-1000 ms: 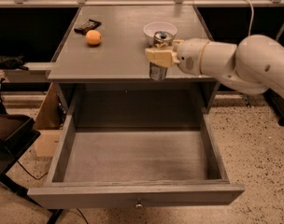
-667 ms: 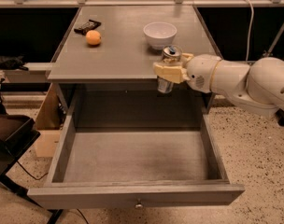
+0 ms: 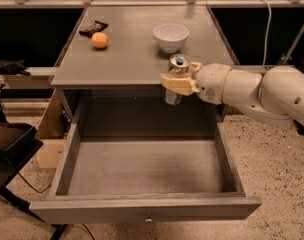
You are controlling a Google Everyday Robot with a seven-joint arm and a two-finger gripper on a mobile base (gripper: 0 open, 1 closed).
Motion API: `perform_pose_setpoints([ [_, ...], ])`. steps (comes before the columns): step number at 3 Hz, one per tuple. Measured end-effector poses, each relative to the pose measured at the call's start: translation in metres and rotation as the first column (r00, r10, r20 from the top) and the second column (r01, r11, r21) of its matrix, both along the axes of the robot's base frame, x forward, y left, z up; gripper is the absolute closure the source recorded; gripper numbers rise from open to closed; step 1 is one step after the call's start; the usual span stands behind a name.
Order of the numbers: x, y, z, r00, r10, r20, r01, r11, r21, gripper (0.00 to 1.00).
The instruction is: Place redbull can into top drawer
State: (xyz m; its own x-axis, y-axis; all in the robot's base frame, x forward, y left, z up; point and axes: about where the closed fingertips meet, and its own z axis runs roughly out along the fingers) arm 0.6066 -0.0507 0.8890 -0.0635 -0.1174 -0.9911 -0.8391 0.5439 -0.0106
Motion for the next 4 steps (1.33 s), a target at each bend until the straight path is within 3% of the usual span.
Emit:
perform_pose_setpoints([
  [1, -0.021, 0.028, -0.04, 0.9933, 0.111, 0.033, -0.111, 0.994, -0.01, 1.0],
  [2, -0.037, 0.06, -0.093, 0.9794, 0.197, 0.043, -0.196, 0.98, -0.039, 1.0],
  [3, -0.043, 0.087, -0.14, 0.9643, 0.264, 0.022, -0.261, 0.962, -0.076, 1.0],
  [4, -0.047, 0.104, -0.188, 0.9515, 0.307, -0.021, -0.308, 0.949, -0.071, 1.0],
])
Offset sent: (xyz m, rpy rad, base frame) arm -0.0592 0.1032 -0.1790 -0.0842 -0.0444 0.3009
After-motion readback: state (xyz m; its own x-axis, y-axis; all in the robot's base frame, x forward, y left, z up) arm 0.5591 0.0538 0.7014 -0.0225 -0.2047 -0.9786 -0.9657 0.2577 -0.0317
